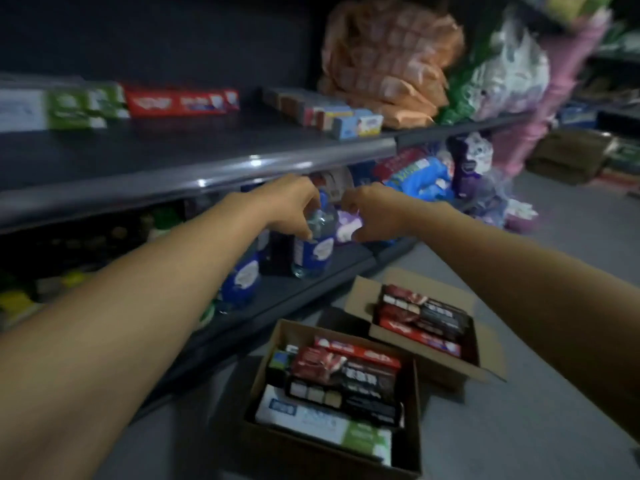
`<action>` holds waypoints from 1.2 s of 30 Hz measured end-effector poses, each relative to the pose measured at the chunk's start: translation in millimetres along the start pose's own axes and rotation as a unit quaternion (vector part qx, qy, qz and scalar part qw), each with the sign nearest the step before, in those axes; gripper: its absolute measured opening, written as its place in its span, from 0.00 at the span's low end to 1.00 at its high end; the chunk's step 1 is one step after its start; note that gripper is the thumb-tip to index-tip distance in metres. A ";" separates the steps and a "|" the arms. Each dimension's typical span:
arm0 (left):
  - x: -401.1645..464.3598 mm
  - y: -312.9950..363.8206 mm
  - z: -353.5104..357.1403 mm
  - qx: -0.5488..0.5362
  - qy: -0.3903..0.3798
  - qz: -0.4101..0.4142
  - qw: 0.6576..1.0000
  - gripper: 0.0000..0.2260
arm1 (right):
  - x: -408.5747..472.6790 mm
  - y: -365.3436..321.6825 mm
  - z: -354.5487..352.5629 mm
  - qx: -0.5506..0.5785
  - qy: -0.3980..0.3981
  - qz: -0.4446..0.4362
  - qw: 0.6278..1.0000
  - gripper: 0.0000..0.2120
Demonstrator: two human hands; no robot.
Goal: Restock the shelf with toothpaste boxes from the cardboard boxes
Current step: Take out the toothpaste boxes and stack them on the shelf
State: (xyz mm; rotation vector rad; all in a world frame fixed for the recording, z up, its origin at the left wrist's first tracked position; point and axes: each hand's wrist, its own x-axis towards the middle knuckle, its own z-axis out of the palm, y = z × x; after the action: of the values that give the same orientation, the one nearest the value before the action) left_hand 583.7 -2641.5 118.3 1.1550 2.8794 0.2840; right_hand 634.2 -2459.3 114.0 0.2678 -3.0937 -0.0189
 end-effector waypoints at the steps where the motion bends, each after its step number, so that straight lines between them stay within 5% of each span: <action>1: 6.8 8.9 19.3 -0.003 -0.017 0.007 1.000 0.18 | -9.0 13.8 17.3 -0.001 -0.010 0.008 1.000 0.19; 7: 34.0 50.1 130.1 -0.030 -0.117 0.031 0.992 0.22 | -55.6 69.8 114.1 0.014 -0.084 0.037 0.996 0.26; 16: 37.7 53.6 231.7 -0.062 -0.208 0.003 0.976 0.29 | -81.7 82.2 221.2 0.083 -0.167 0.015 0.982 0.17; 18: 34.0 49.3 243.3 -0.057 -0.221 -0.004 0.974 0.26 | -83.4 78.6 240.4 0.088 -0.202 0.008 0.975 0.12; 22: 27.1 40.6 256.5 -0.067 -0.250 -0.023 0.966 0.20 | -85.9 74.1 267.9 0.091 -0.261 0.009 0.961 0.19; 30: 19.3 36.3 263.6 -0.080 -0.262 -0.037 0.961 0.24 | -82.6 71.6 276.1 0.131 -0.340 0.023 0.931 0.11; 36: 13.4 34.2 258.0 -0.103 -0.261 -0.034 0.959 0.25 | -88.8 65.4 264.8 0.197 -0.301 0.014 0.933 0.14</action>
State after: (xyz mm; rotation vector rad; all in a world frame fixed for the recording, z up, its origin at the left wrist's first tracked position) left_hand 621.0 -2567.1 -128.6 0.9231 2.3571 0.2273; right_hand 700.6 -2377.2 -152.7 0.2683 -3.6839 0.6475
